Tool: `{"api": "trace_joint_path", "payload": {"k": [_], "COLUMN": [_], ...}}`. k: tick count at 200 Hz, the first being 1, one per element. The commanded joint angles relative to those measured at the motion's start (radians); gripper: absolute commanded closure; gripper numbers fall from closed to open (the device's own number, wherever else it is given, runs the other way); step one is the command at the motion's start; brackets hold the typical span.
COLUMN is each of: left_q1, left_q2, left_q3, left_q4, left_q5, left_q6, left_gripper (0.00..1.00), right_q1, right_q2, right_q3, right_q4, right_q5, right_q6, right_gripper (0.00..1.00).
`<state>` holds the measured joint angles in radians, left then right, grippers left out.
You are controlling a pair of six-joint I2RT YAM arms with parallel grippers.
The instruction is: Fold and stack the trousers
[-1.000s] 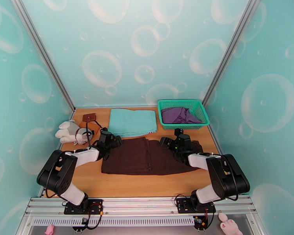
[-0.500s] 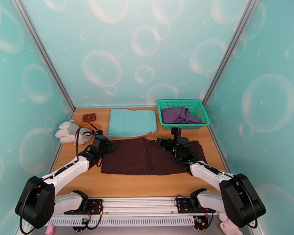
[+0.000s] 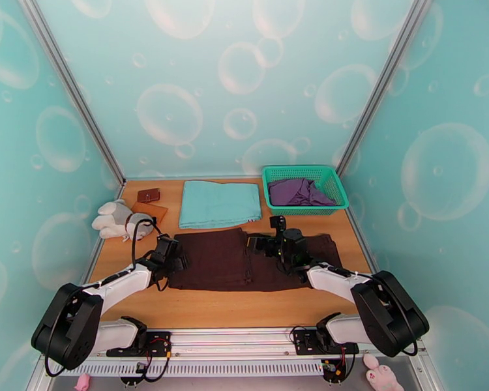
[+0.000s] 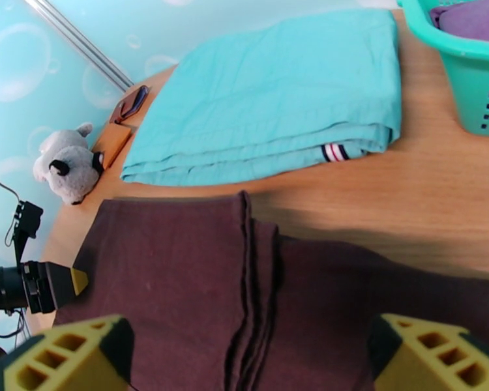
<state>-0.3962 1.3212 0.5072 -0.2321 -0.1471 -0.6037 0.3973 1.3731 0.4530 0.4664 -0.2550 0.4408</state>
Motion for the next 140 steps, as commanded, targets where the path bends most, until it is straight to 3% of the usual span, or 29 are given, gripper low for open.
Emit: {"api": "trace_joint_path", "payload": {"k": [1, 19, 68, 94, 140], "left_q1": [0.007, 0.005, 0.002, -0.012, -0.044], "left_q2": [0.031, 0.045, 0.049, -0.010, -0.071], "left_q3": [-0.032, -0.033, 0.007, 0.087, 0.382], "left_q4": [0.050, 0.072, 0.021, -0.107, -0.407], "left_q5": [0.120, 0.183, 0.184, 0.091, -0.092], "left_q6": [0.023, 0.049, 0.076, 0.061, 0.093], "left_gripper": [0.34, 0.46, 1.00, 1.00, 1.00], "right_q1": [-0.014, -0.028, -0.064, -0.119, -0.179], "right_q2": [0.009, 0.013, 0.011, -0.017, -0.043], "right_q3": [0.026, 0.027, 0.017, -0.027, -0.067], "right_q4": [0.024, 0.023, 0.029, 0.081, 0.104], "right_q5": [-0.026, -0.033, -0.045, -0.071, -0.070], "right_q6": [0.016, 0.017, 0.025, 0.067, 0.111], "right_gripper": [0.01, 0.01, 0.01, 0.01, 0.01]}}
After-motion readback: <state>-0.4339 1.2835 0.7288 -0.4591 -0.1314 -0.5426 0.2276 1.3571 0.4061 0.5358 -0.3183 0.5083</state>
